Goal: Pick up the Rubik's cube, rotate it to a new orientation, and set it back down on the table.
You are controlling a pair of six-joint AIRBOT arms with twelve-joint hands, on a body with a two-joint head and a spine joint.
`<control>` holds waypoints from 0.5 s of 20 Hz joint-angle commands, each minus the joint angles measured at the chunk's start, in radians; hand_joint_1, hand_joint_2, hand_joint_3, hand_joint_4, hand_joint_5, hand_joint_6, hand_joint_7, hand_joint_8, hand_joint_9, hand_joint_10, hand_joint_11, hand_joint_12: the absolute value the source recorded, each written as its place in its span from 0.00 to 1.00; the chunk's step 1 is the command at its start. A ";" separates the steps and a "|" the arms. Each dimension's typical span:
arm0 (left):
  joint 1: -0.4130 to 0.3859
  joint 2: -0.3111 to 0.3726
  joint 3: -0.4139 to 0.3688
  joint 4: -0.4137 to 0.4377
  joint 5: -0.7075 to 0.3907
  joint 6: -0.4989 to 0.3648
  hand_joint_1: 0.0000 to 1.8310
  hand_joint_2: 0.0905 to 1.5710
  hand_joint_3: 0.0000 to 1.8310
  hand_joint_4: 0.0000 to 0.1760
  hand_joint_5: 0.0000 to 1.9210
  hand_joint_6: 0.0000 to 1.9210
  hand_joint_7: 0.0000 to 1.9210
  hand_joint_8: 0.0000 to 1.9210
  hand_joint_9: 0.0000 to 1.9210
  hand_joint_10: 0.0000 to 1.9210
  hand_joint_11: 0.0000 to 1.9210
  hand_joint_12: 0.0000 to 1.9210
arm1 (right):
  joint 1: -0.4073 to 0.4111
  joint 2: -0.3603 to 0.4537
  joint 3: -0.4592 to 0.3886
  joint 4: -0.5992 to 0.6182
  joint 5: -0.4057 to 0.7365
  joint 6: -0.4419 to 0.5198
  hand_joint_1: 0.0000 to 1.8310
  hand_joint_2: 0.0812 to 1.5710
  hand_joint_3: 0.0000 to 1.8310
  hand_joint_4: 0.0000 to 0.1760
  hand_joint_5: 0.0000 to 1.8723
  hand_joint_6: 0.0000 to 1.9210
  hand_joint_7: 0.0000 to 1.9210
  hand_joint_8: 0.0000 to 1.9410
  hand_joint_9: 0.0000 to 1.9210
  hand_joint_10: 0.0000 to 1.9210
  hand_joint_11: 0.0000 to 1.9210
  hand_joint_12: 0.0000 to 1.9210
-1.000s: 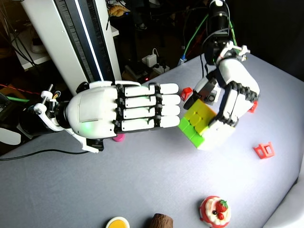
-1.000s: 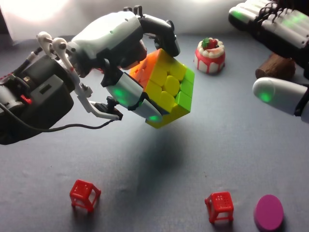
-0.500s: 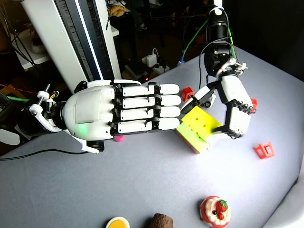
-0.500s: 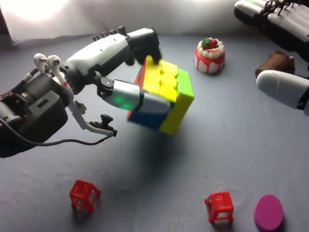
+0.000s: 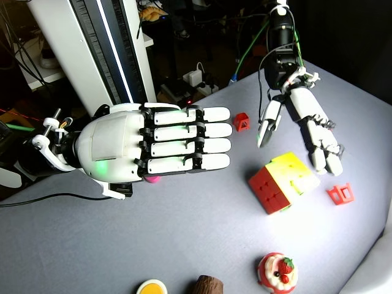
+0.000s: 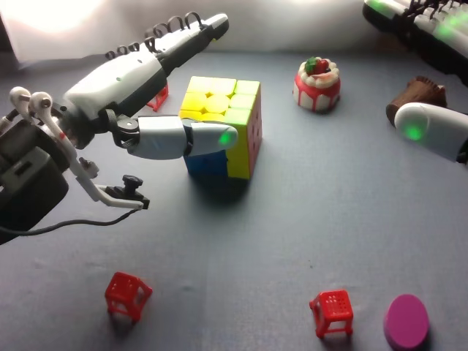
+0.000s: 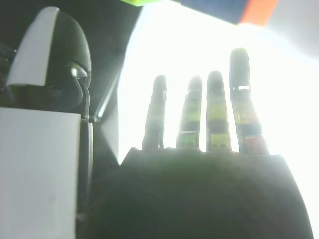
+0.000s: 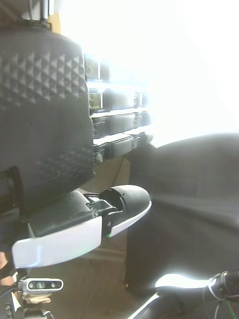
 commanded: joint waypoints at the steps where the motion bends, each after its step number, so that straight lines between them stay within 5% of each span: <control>1: -0.007 0.018 -0.013 0.000 -0.156 0.015 0.17 0.59 0.00 0.65 0.00 0.00 0.00 0.00 0.00 0.00 0.00 0.00 | 0.008 0.004 -0.003 0.021 0.125 0.006 0.00 0.94 0.00 0.00 0.01 0.04 0.00 0.00 0.01 0.00 0.00 0.00; 3: 0.002 0.055 -0.054 0.006 -0.202 0.056 0.07 0.59 0.00 0.71 0.00 0.00 0.00 0.00 0.00 0.00 0.00 0.00 | 0.008 0.015 -0.013 0.029 0.126 0.006 0.00 0.92 0.00 0.00 0.01 0.04 0.00 0.00 0.00 0.00 0.00 0.00; 5: 0.017 0.090 -0.088 0.006 -0.266 0.079 0.02 0.62 0.01 0.98 0.00 0.00 0.00 0.00 0.00 0.00 0.00 0.00 | 0.007 0.023 -0.018 0.042 0.128 0.006 0.00 0.90 0.00 0.00 0.00 0.03 0.00 0.00 0.00 0.00 0.00 0.00; 10: 0.065 0.164 -0.153 -0.015 -0.410 0.125 0.00 0.63 0.01 1.00 0.00 0.00 0.00 0.00 0.00 0.00 0.00 0.00 | -0.013 0.038 -0.018 0.095 0.131 0.006 0.00 0.86 0.00 0.00 0.00 0.00 0.00 0.00 0.00 0.00 0.00 0.00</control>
